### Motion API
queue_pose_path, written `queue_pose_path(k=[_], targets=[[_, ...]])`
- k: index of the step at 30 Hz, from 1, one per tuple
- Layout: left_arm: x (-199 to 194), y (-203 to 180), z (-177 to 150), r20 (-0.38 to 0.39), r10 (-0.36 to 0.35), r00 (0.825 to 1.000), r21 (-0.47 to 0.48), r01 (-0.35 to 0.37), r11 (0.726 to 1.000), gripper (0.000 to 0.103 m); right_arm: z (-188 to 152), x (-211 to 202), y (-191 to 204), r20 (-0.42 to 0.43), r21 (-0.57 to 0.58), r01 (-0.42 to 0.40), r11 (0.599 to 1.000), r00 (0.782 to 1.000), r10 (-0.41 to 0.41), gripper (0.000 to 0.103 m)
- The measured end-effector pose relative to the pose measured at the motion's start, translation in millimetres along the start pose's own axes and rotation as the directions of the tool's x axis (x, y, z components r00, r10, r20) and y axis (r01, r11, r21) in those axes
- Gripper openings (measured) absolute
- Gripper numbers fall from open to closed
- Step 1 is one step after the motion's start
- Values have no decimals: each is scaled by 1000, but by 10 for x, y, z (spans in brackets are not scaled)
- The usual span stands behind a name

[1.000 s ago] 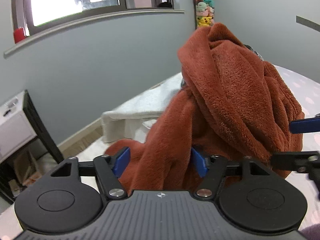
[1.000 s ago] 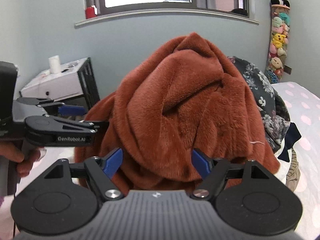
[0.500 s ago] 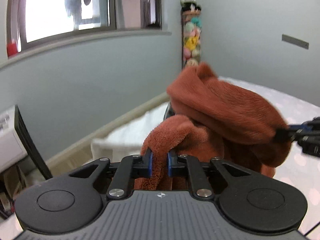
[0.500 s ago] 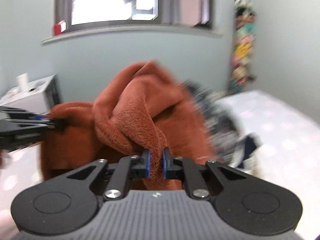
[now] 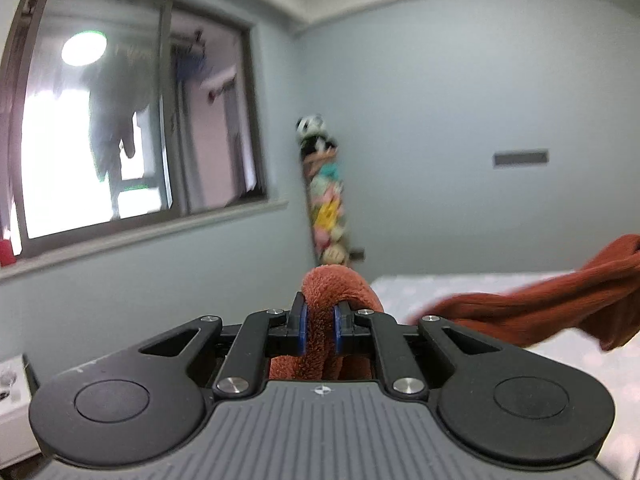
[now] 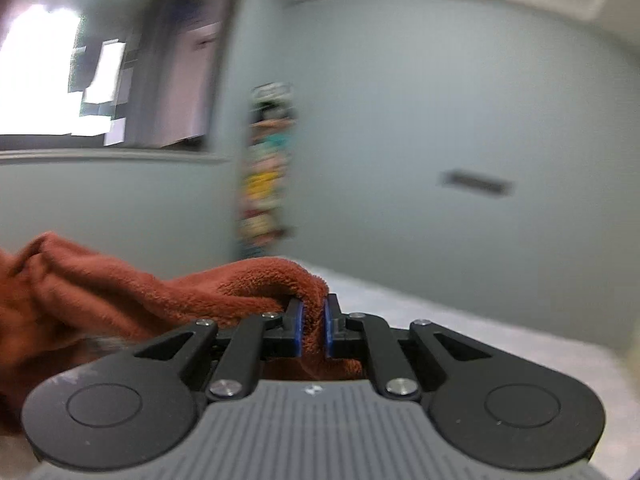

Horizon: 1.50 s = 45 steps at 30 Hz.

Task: Fold clothes
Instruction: 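Lift the brown fleece off the pile with both tools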

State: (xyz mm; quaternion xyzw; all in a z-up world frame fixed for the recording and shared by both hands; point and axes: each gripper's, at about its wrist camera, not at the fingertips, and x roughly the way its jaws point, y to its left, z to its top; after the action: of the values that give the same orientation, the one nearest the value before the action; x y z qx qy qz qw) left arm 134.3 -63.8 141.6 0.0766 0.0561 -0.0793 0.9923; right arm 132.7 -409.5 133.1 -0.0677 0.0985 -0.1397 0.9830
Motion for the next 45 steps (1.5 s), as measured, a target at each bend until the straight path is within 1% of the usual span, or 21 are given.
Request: queue_pose_path(k=[2, 4, 8, 12, 14, 15, 18, 21, 23, 25, 27, 29, 30, 31, 32, 35, 37, 39, 41, 42, 45], targets=[[-38, -172, 111, 33, -24, 999, -1, 24, 1000, 10, 3, -168, -439, 25, 28, 105, 994, 994, -106, 11], [-77, -344, 222, 67, -48, 997, -2, 49, 999, 10, -18, -357, -909, 29, 59, 200, 978, 979, -202, 11], [-131, -804, 428, 135, -141, 981, 35, 137, 990, 10, -175, -714, -1605, 27, 62, 359, 931, 932, -361, 11], [-140, -1386, 516, 179, -282, 943, 80, 272, 959, 10, -401, -1071, -2161, 11, 106, 502, 859, 863, -505, 12], [-50, -1715, 479, 154, -362, 919, 87, 352, 932, 10, -519, -1220, -2392, -6, 135, 557, 819, 827, -562, 12], [27, -1901, 437, 129, -400, 908, 87, 391, 916, 10, -590, -1265, -2468, -23, 140, 571, 809, 819, -573, 12], [273, -2417, 105, 2, -509, 861, 82, 507, 858, 10, -879, -1298, -2587, -89, 124, 604, 788, 797, -597, 12], [507, -2983, -377, -153, -595, 789, 68, 609, 790, 10, -1266, -1167, -2605, -195, 107, 605, 789, 791, -580, 12], [611, -3294, -707, -230, -632, 740, 61, 659, 750, 10, -1507, -1105, -2612, -270, 114, 593, 797, 791, -549, 13], [635, -3471, -986, -262, -661, 703, 56, 695, 717, 11, -1730, -1025, -2615, -349, 146, 569, 809, 795, -496, 19], [655, -3590, -1174, -280, -689, 668, 34, 725, 688, 12, -1885, -1017, -2697, -393, 199, 534, 822, 811, -433, 23], [663, -3654, -1245, -298, -713, 635, 25, 752, 659, 14, -1979, -968, -2684, -394, 220, 499, 838, 832, -391, 34], [666, -3679, -1250, -300, -718, 628, 30, 759, 651, 17, -2005, -972, -2574, -381, 218, 484, 848, 842, -383, 42], [669, -3703, -1246, -298, -721, 625, 38, 763, 646, 20, -2022, -982, -2477, -371, 225, 462, 858, 855, -363, 44], [672, -3727, -1242, -296, -724, 623, 47, 767, 640, 26, -2028, -1000, -2396, -366, 243, 430, 870, 871, -329, 45], [516, -3753, -1160, -281, -732, 620, 26, 768, 640, 58, -2045, -1055, -2153, -346, 295, 332, 896, 911, -224, 50], [435, -3753, -1111, -276, -734, 620, 8, 765, 644, 59, -2060, -1081, -1988, -330, 327, 263, 908, 932, -151, 56], [404, -3698, -1121, -279, -717, 639, 3, 747, 665, 59, -2090, -1060, -1749, -317, 350, 178, 920, 946, -63, 61], [365, -3627, -1154, -283, -694, 662, -2, 723, 691, 59, -2174, -1068, -1447, -321, 374, 94, 923, 947, 33, 64], [346, -3583, -1189, -293, -677, 675, -13, 706, 709, 59, -2226, -1038, -1328, -330, 387, 58, 920, 940, 80, 64], [333, -3433, -1320, -329, -649, 686, -57, 671, 739, 59, -2422, -825, -1048, -371, 406, -2, 914, 913, 167, 65]])
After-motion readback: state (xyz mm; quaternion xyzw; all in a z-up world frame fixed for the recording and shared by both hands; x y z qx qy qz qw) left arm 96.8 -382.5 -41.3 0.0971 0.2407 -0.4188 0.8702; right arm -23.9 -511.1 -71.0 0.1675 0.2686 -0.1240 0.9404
